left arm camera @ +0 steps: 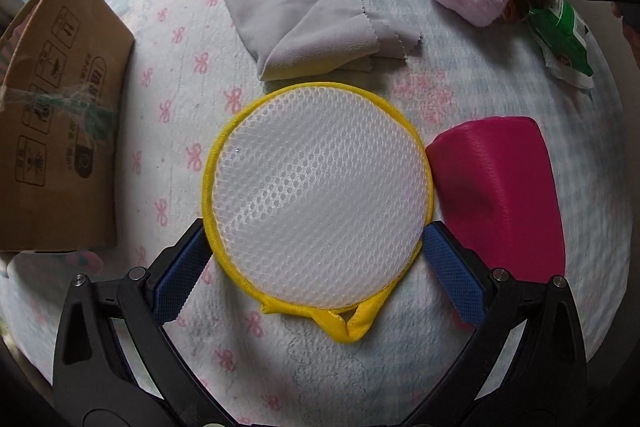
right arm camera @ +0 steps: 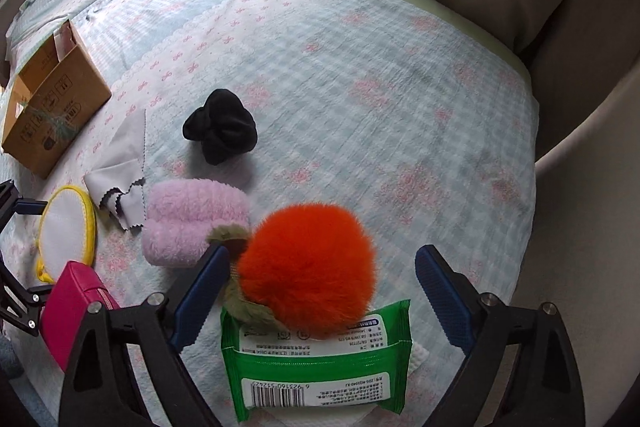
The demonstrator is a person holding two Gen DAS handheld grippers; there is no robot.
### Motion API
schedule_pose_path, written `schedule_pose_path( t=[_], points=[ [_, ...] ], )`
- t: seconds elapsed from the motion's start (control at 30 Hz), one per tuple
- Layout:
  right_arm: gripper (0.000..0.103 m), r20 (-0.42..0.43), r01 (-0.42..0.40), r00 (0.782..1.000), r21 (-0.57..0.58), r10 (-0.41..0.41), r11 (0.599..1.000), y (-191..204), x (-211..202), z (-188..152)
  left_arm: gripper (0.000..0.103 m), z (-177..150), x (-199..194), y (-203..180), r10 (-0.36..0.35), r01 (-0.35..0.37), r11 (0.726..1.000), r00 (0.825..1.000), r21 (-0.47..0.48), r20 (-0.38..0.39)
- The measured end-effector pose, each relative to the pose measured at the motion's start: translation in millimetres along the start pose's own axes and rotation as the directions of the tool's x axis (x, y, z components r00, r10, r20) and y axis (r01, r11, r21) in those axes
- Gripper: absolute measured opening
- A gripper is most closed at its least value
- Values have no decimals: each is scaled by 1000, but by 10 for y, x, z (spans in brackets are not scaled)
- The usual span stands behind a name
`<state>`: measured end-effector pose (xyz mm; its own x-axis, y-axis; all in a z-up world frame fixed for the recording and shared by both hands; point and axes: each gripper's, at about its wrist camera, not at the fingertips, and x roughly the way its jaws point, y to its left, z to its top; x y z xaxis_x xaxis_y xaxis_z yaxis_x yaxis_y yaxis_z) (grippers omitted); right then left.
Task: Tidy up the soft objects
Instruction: 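Grasp the yellow-rimmed mesh pad with the left tool while the right grasps the orange pompom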
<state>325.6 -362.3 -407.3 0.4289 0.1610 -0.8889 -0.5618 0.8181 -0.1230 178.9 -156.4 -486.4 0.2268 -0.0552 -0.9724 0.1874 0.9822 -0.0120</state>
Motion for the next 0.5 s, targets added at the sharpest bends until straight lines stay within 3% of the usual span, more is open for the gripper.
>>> schedule_pose_path(
  t=[0.27, 0.37, 0.5],
  points=[
    [52, -47, -84, 996, -62, 81, 995, 12, 201, 23, 99, 177, 98, -34, 0, 0, 999, 1000, 43, 2],
    [42, -62, -102, 993, -65, 98, 993, 43, 244, 20, 88, 223, 84, -77, -12, 12, 998, 1000, 63, 2],
    [37, -55, -99, 994, -65, 96, 993, 71, 249, 22, 61, 280, 33, -164, -19, 18, 994, 1000, 109, 10]
  ],
)
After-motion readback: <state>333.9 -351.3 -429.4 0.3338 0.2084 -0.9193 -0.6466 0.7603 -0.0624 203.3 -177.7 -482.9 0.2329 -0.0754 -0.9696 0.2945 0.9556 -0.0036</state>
